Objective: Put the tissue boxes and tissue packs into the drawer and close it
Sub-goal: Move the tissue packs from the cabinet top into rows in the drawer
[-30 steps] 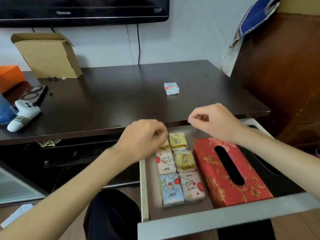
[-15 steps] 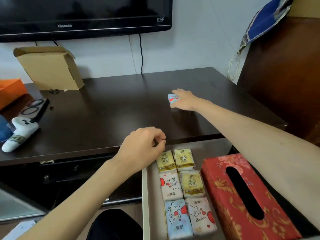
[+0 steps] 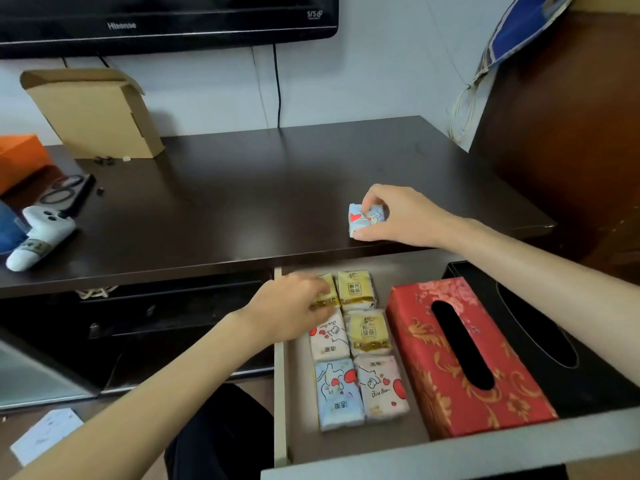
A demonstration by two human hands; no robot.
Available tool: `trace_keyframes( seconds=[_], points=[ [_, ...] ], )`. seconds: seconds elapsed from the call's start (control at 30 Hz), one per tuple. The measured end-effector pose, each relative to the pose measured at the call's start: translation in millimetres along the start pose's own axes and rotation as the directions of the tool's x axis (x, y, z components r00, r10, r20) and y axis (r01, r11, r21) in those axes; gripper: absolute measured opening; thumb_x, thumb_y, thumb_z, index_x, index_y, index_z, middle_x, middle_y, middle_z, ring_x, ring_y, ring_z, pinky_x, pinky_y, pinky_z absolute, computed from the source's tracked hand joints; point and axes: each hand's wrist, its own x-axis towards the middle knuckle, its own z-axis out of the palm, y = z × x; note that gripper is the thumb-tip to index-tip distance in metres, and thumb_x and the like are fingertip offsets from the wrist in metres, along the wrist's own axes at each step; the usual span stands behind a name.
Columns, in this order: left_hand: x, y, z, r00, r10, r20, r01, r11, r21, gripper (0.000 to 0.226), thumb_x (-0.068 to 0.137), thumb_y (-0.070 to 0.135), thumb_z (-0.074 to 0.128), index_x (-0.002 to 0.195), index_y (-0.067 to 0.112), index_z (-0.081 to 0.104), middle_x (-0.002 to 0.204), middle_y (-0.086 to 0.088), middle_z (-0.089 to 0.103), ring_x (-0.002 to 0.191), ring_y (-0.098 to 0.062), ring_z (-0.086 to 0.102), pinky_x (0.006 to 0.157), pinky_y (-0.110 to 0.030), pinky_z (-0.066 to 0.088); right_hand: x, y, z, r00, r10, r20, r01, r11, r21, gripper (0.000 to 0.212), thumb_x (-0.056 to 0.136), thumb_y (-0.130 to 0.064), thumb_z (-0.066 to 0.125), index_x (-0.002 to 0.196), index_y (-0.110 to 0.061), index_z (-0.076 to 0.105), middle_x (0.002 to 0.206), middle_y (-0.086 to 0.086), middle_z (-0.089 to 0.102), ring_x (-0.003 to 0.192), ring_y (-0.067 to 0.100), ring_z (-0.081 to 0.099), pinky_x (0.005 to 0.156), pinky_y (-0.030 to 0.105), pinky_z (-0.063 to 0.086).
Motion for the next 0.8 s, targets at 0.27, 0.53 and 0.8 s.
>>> trace_keyframes(
  seconds=[0.27,0.53,0.8],
  points=[
    [-5.3,-6.2,15.5,0.997,0.063,0.050,-0.065,0.997,0.043,0.049,0.089,0.056,0.056,0.128,0.027,0.060,0.128,0.010,0.055,0.112,-0.013,0.055,0.086,-0.029,0.044,-101.7,-18.5,22.6,0.986,-0.122,0.116,0.142,0.971,-0.190,0.049,0.076,-0.084,0.058,0.106,-0.047,0.045,0.106,-0.028,0.053,0.090,-0.003,0.056,0.067,0.022,0.046],
    [-6.2,-6.4,18.3,0.995,0.099,0.025,-0.100,0.994,0.034,0.048,0.091,0.056,0.054,0.128,0.026,0.061,0.127,0.008,0.057,0.110,-0.012,0.056,0.091,-0.030,0.047,-104.5,-14.0,64.1,0.966,-0.107,0.237,0.170,0.950,-0.261,0.044,0.080,-0.058,0.069,0.112,-0.039,0.046,0.109,-0.021,0.050,0.091,0.000,0.052,0.067,0.021,0.039],
    [-8.2,-4.9,22.8,0.995,0.093,-0.021,-0.092,0.995,0.049,0.048,0.092,0.056,0.052,0.129,0.026,0.060,0.129,0.007,0.057,0.113,-0.012,0.054,0.095,-0.031,0.041,-104.1,-15.5,77.8,0.971,-0.141,0.193,0.195,0.935,-0.296,0.053,0.075,-0.072,0.072,0.107,-0.036,0.049,0.107,-0.019,0.050,0.096,0.007,0.046,0.076,0.026,0.031]
  ],
)
